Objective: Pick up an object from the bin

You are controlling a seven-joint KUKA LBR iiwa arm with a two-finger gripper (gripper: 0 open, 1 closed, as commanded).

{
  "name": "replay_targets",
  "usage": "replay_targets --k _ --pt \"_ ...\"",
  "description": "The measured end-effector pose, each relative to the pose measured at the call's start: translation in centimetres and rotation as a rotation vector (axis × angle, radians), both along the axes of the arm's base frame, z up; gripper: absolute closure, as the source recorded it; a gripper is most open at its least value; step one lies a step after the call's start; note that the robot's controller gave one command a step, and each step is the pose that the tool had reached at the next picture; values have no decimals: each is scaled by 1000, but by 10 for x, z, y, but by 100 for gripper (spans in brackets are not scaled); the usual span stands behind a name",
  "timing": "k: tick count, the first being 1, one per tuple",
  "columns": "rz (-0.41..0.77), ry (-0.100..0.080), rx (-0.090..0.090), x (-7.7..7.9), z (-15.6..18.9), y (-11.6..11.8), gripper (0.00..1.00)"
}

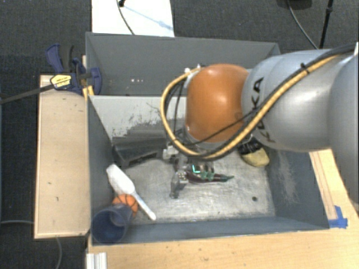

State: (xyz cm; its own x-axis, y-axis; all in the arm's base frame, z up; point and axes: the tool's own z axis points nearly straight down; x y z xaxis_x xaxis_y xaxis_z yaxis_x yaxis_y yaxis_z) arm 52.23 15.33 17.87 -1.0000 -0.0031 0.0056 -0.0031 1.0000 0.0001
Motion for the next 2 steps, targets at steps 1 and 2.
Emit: replay_targets --k 1,2 --pt "-4 -8 1 2 4 -1 0" --pt "118 -11 4 9 -7 -14 0"
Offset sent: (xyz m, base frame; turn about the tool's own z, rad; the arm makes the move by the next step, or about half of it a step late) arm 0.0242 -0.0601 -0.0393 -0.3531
